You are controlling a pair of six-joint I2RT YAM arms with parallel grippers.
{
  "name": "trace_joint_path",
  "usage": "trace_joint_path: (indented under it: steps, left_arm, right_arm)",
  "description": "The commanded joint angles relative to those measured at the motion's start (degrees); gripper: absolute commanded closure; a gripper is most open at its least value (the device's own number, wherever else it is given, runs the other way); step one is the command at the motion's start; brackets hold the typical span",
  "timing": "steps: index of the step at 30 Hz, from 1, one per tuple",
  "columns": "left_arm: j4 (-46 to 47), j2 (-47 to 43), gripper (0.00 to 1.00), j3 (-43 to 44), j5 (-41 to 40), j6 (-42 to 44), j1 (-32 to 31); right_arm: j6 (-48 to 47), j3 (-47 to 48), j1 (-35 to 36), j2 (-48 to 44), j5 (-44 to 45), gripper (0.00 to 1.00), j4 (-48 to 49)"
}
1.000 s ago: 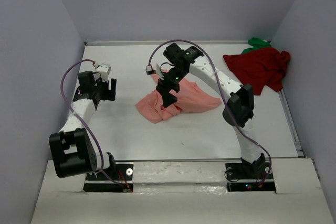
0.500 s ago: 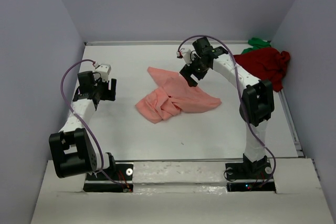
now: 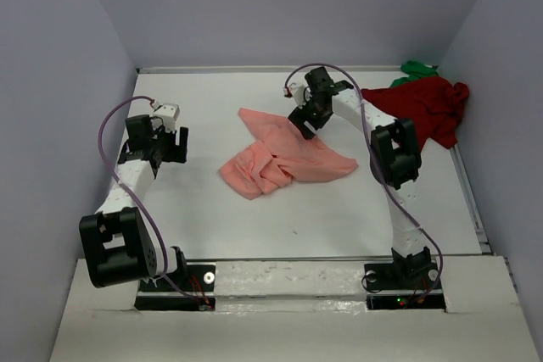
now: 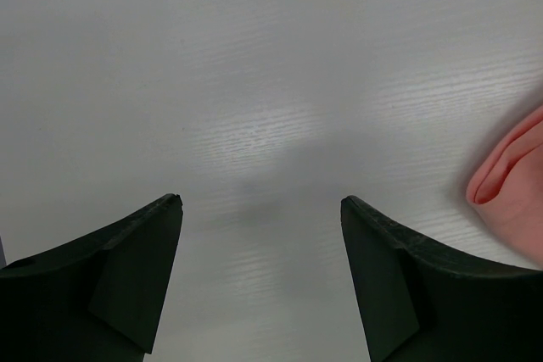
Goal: Fold and stack the t-shirts
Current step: Move the tshirt to the center of the board
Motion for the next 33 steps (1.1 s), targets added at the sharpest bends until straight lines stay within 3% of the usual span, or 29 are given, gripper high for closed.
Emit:
trace_joint_path:
  steps: [1,8,10,11,14,15,17,23,28,33]
  left_arm:
    - [0.96,-0.87,0.15,0.43,0.51,0.93,-0.05]
    - [1.13,0.10,0.15,0.43,0.69,0.93,-0.13]
    - [1.04,0.28,0.16,0.43,0.86,0.93,-0.13]
    - [1.13,0.28,0.15,0.43,0.87,0.93,-0.13]
    - [1.13,0.28,0.15,0.52,1.04,0.93,-0.13]
    - [1.04,0.36,0.15,0.52,1.13,1.01,-0.13]
    - [1.04,0.54,0.16,0.60,1.13,1.02,-0.13]
    - [0.87,0.36,0.16,0.43,1.48,1.10,-0.05]
    - [-0.18,1.85,0.26,0.95,4.37,1.19,-0.05]
    - [-1.68,3.44,0.26,1.74,5.61,1.72,-0.66]
  right_arm:
    - [0.78,2.82,-0.74,1.51,0.32,0.17,1.75]
    - [0.87,2.12,-1.36,2.48,0.41,0.25,1.75]
    - [0.87,1.86,-1.36,2.57,0.32,0.35,1.66]
    - [0.87,1.51,-1.88,2.57,0.41,0.51,1.66]
    - [0.87,0.89,-1.88,2.39,0.41,0.75,1.58]
    - [0.96,0.63,-1.88,2.22,0.32,0.87,1.58]
    - [0.79,0.36,-1.88,2.04,0.23,0.98,1.49]
    - [0.87,2.03,-2.41,1.25,1.98,1.00,1.14]
    - [2.63,4.67,-3.47,-0.07,8.05,1.00,3.85]
    - [2.89,4.49,-4.08,-2.79,18.06,1.00,10.18]
